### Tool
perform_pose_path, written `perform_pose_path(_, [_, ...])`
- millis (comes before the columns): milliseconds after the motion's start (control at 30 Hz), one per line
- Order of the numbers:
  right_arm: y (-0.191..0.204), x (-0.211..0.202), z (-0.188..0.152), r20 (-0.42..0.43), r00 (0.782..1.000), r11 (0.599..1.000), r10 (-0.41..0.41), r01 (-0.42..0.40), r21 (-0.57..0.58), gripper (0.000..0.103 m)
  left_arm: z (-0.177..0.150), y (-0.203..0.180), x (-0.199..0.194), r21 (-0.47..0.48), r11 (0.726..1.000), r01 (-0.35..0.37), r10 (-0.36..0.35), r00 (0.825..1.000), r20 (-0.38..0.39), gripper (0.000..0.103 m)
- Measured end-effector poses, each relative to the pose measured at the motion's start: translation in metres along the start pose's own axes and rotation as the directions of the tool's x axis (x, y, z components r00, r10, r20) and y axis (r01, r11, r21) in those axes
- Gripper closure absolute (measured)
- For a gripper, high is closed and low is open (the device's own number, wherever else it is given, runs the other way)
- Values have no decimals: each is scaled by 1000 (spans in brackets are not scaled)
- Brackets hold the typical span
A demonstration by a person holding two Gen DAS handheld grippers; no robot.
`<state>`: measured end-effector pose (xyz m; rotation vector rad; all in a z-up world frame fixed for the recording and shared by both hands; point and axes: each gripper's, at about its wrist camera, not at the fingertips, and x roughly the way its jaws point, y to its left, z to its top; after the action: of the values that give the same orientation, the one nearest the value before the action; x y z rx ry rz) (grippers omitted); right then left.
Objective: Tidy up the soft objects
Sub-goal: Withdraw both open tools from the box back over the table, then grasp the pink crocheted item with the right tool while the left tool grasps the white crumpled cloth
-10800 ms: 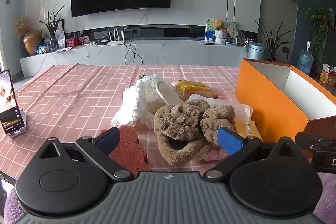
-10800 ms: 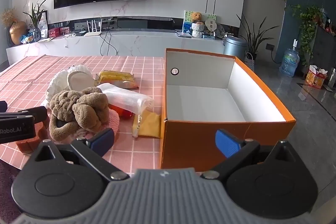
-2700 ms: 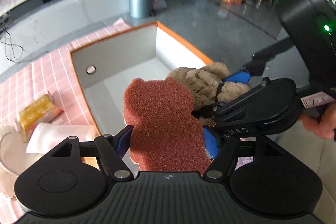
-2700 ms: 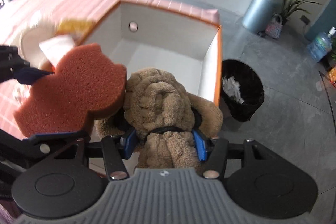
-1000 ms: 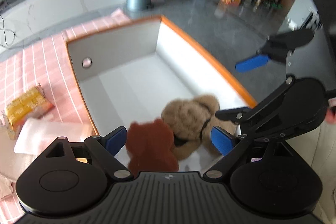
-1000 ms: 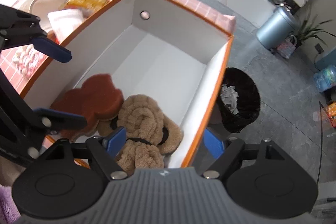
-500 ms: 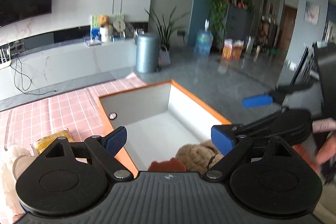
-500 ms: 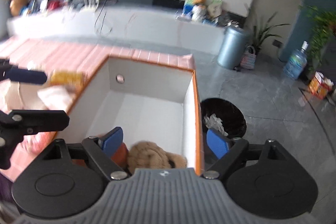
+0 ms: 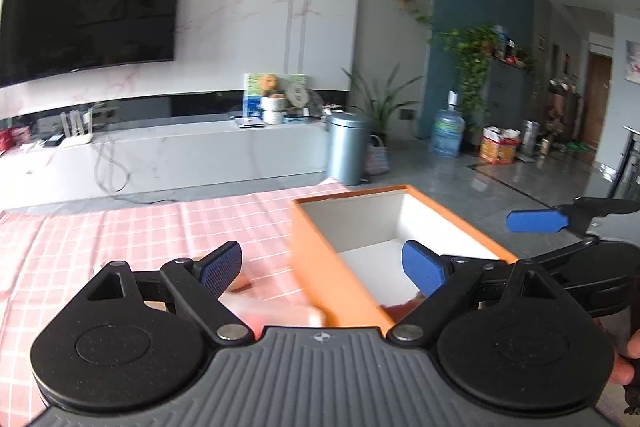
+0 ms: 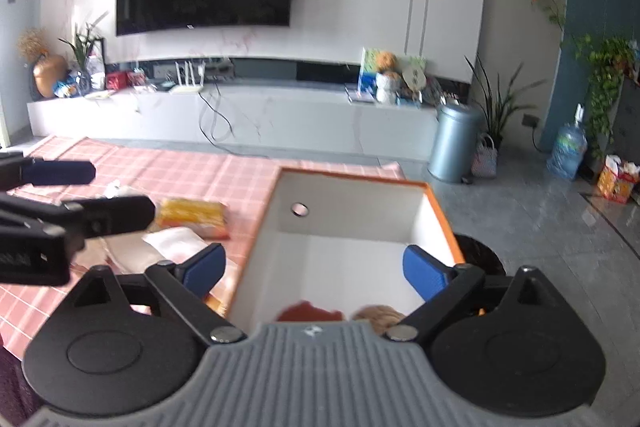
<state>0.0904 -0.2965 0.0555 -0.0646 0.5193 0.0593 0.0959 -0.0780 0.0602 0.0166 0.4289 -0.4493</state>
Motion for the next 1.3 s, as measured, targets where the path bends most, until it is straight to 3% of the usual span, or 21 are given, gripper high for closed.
perform_pose_path(267, [46,4,-11,22,999,999,38,-37,-37,8,-20,39,-18,-42,996,-83,83,997,-9,0])
perform_pose_path(533, [85,15,-20,19,997,995,73,-72,-63,9,-50,76,-38,-72,982,-176,172,983,-58,10])
perform_pose_path(767, [119,32,-30,-24,993,984,115,-117,-136,23,-76,101,-37,-96,977,-190,174,973,-154,26])
perform_pose_path(967, [143,49,-45,-78,985,964,155,-168,-208,32,-93,104,-25,-62,978,-197,181,961,-208,27])
perform_pose_path(1100, [149,68,-50,-133,977,961,168,-192,-197,29,-101,109,-16,-59,974,-219,199,950,-241,26])
perform_pose_path(1300, [151,105,-54,-225,956,972,189,-215,-98,12,-105,121,-5,-56,956,-288,265,929,-259,25])
